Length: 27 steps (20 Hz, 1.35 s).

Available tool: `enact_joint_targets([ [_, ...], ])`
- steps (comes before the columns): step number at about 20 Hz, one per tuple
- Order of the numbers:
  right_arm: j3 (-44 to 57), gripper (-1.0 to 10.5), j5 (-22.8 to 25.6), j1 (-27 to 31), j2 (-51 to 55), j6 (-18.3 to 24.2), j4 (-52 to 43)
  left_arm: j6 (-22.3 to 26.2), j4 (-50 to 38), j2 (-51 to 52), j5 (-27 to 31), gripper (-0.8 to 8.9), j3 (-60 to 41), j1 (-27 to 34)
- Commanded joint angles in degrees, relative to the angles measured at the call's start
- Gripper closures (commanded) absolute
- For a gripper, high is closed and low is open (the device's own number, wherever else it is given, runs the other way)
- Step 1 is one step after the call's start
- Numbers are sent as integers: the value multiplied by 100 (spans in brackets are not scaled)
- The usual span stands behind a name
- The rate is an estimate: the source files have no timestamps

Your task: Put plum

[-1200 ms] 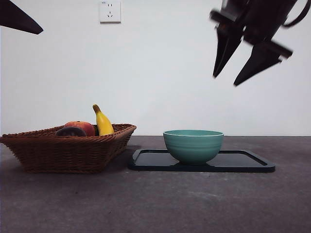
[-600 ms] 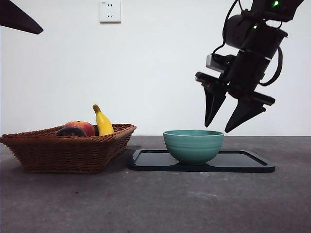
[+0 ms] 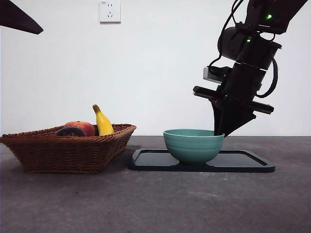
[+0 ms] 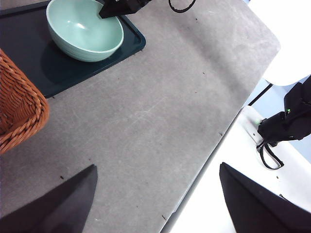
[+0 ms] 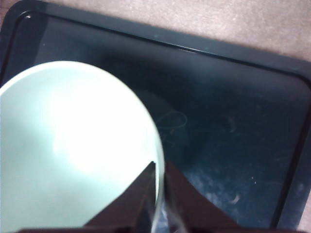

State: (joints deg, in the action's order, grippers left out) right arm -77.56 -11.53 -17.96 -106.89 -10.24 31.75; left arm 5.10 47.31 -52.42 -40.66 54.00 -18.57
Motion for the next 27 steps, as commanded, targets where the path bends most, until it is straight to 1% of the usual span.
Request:
enact_joint_targets([
  [1,-122,936,24,-22,-98,83,-140,87,-59,-37,-33,410,70,-26],
  [7,-466,936,66,-20,372,105,4,87,-55,-37,-33,410,70,-26],
  [9,-612,936,61,-31,645,175,245,87,-57,-37,-33,410,70,-26],
  [11,-669,936,-74,-31,964,199,505,87,-57,-37,-33,410,70,-26],
  [13,-667,937,-210,-37,1331,251,894,87,-57,-37,-33,410,70,-26],
  [15,-658,936,-195,-94,1705,389,1344,90,-57,-37,-33,410,70,-24],
  [18,-313,936,-190,-273,2387,409,1580,90,-57,-37,-33,410,70,-26],
  [22,549,936,-184,-603,3119,407,1456,90,-57,-37,-33,410,70,-26],
  [25,1165,936,-146,-839,3268,356,1261,90,-57,-37,-33,410,70,-26],
  [27,1593,936,-149,-1003,3265,251,898,87,-55,-37,-33,410,70,-26],
])
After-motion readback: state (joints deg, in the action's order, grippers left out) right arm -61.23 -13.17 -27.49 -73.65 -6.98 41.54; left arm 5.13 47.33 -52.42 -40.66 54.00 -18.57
